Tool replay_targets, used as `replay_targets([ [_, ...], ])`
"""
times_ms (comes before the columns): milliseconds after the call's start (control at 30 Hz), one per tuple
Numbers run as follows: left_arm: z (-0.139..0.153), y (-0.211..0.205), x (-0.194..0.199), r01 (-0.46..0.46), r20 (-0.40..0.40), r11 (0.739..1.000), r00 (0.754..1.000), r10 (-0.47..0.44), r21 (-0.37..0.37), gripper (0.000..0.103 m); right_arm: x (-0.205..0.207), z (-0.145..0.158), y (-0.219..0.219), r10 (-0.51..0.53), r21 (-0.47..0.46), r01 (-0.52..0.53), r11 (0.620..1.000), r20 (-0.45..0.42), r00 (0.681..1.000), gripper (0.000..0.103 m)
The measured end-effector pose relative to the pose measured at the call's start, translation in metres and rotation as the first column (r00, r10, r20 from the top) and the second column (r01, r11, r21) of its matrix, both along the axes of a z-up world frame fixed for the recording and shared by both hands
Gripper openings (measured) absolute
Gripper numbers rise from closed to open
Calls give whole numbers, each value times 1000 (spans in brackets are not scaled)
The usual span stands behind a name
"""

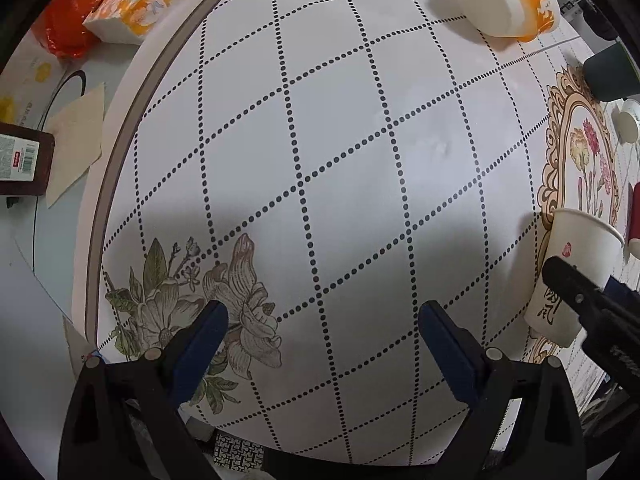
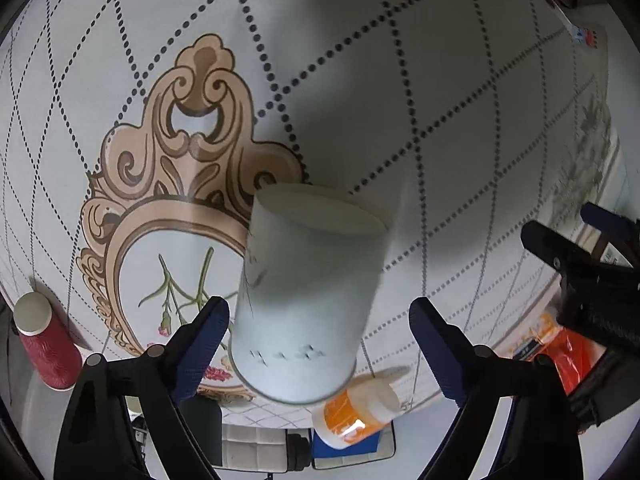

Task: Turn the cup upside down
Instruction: 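Grasp the white paper cup with the right gripper and lift it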

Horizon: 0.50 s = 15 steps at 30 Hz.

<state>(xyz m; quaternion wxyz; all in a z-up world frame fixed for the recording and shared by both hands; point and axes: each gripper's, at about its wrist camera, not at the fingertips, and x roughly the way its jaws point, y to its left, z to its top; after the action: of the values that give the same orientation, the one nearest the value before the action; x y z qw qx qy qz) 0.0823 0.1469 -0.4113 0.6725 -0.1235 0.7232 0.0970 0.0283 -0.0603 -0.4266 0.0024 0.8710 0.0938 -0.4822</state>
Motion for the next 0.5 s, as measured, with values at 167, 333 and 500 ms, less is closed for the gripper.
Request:
replay_targets([
  [167, -1, 2, 8, 21, -2, 1000, 1000, -21, 8, 98, -3, -10, -1, -27, 9, 27, 1000, -14, 1000, 66],
  [333, -1, -3, 21, 35, -4, 999, 999, -35, 13, 98, -9, -12, 1, -98, 25, 98, 995, -33, 995, 65],
  [500, 3, -6, 30, 50, 1, 998, 999, -50, 27, 98, -19, -10, 17, -204, 68, 207, 976, -53, 978, 64],
])
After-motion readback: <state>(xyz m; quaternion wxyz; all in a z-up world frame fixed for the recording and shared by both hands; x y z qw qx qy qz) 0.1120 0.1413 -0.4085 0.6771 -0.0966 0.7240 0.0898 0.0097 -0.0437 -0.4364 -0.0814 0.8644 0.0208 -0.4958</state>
